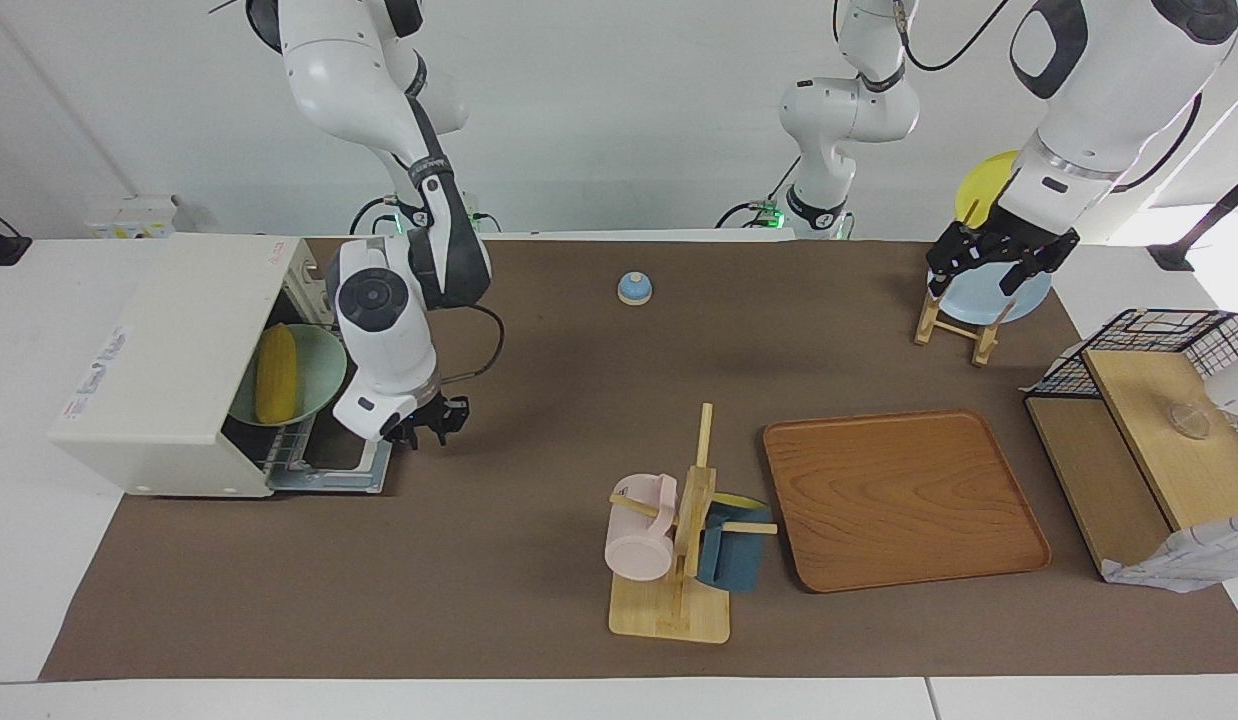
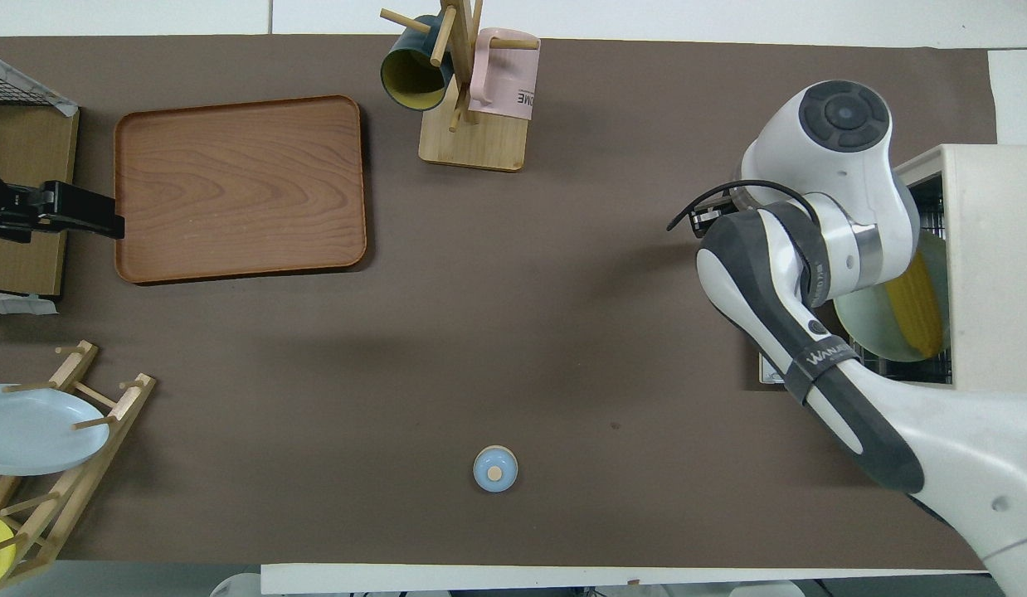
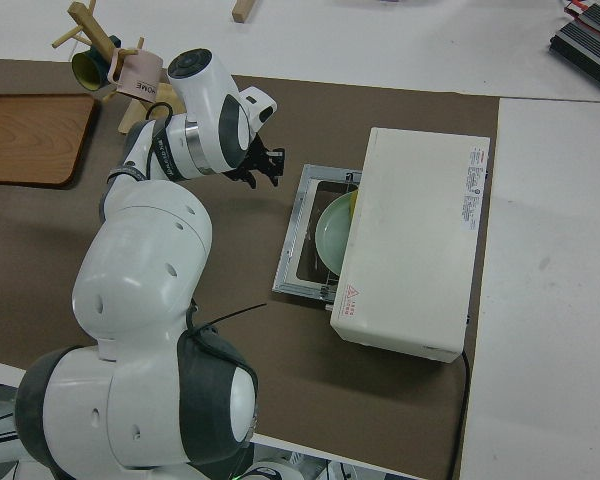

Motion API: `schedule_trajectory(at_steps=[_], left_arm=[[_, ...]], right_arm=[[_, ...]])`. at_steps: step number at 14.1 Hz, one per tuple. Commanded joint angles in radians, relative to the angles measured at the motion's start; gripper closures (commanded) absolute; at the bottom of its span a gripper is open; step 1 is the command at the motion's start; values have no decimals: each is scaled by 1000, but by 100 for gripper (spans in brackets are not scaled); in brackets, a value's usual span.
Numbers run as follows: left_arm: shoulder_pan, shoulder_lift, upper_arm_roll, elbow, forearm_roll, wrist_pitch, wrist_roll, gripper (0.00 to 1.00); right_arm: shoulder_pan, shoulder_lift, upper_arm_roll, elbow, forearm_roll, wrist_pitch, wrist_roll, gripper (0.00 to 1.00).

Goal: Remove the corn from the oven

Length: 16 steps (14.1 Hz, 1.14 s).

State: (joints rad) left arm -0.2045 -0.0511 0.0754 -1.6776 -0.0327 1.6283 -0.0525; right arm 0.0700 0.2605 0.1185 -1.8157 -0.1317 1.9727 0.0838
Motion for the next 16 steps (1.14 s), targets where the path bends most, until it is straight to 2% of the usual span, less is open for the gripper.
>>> schedule_trajectory(at_steps=[1,4,7,12,13,14,16], left_arm=[[10,10,-2,21,-16,-13,17,0],[10,10,-2,21,-16,-13,17,0],[10,10,-2,21,-16,-13,17,0],[10,10,-2,21,-16,-13,17,0],[10,10,-2,21,-16,-13,17,0],[10,10,-2,21,-16,-13,17,0],[10,10,-2,21,-16,-13,17,0]], right_arm=[[-51,-92,-5,-28,17,-128,-4,37],[-143,-109,-3,-75,9,-135,-12,37],[-196,-136,-3,-173,9,-7,-85,38],[-210,-133,-3,-238,9,84,-93,47],[-210,-133,-3,-252,9,97,-94,52],[-208,-133,-3,-252,7,94,-96,63],[-200,-133,-5,-244,-3,78,-145,94]])
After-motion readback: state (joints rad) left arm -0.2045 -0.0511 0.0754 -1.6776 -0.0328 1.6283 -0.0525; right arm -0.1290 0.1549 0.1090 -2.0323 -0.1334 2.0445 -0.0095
